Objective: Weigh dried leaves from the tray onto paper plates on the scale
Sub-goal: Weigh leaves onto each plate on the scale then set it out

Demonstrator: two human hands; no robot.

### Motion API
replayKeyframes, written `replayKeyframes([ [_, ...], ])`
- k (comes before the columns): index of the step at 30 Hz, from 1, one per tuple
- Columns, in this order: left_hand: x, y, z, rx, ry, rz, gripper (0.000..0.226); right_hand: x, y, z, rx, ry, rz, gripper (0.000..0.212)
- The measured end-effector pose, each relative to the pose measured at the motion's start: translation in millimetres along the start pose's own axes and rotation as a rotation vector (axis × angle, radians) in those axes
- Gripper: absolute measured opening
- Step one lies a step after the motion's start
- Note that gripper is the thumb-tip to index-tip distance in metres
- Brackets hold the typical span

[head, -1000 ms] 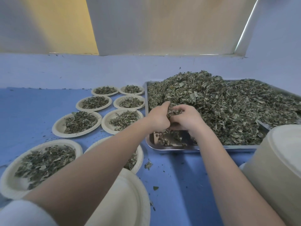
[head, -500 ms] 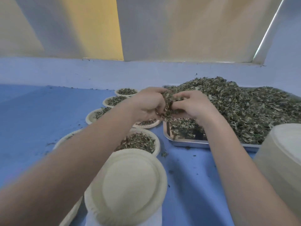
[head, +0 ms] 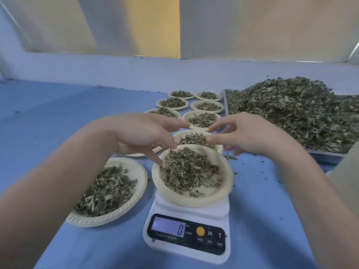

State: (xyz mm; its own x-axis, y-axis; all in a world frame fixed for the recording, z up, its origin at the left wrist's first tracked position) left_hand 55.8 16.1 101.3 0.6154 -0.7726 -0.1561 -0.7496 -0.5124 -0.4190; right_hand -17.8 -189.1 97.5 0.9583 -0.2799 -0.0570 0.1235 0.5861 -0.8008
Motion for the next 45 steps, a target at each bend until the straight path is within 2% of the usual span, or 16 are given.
replayKeyframes([
  [4,-2.0,1.8,1.9,0.030,0.092,-0.034,0.051,-1.5,6.8,-0.4,0.000,-0.028,-0.025,0.023],
  [10,-0.7,11.8,4.5,-0.046,0.190,-0.109,0.045,-9.3,13.3,-1.5,0.018,-0.068,-0.061,0.011],
  [17,7.2,20.0,1.4,-0.151,0.229,-0.246,0.067,-14.4,16.0,1.5,0.043,-0.103,-0.085,0.016],
  [26,14.8,26.9,1.2,-0.121,0.289,-0.235,0.066,-10.9,16.5,-1.4,0.046,-0.102,-0.095,0.015],
  [30,12.4,28.6,8.1,0.032,0.320,-0.313,0.058,-9.6,15.2,-9.4,-0.017,-0.060,-0.117,0.029],
  [32,5.9,28.6,16.9,0.257,0.277,-0.461,0.052,-11.1,14.2,-18.3,-0.197,0.036,-0.140,0.038],
  [34,-1.0,28.4,30.0,0.489,0.165,-0.562,0.049,-14.2,17.4,-28.8,-0.385,0.163,-0.089,0.047],
  [36,-5.9,31.7,43.9,0.622,0.016,-0.497,0.048,-18.4,24.9,-36.3,-0.374,0.245,0.021,0.053],
  [39,-9.2,42.1,54.9,0.541,-0.102,-0.409,0.052,-21.5,37.3,-40.0,-0.269,0.256,0.093,0.047],
  [43,-7.4,42.3,51.8,0.378,-0.091,-0.448,0.054,-21.2,41.8,-34.4,-0.244,0.205,0.044,0.036],
  [45,-8.2,33.0,46.4,0.326,-0.081,-0.488,0.041,-17.2,37.8,-29.8,-0.161,0.181,0.004,0.033],
])
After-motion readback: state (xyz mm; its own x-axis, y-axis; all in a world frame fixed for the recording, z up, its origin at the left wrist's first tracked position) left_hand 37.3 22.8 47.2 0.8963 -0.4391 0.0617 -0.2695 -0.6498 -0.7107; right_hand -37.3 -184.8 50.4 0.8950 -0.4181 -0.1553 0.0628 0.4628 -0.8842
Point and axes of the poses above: each hand's wrist, its own x-axis towards the middle knuckle, its own y-axis out of the palm, z = x × y, the point moved 1 cm from there along x, towards the middle knuckle, and after that the axes turned 7 degrees about y, right-handed, at the moved point
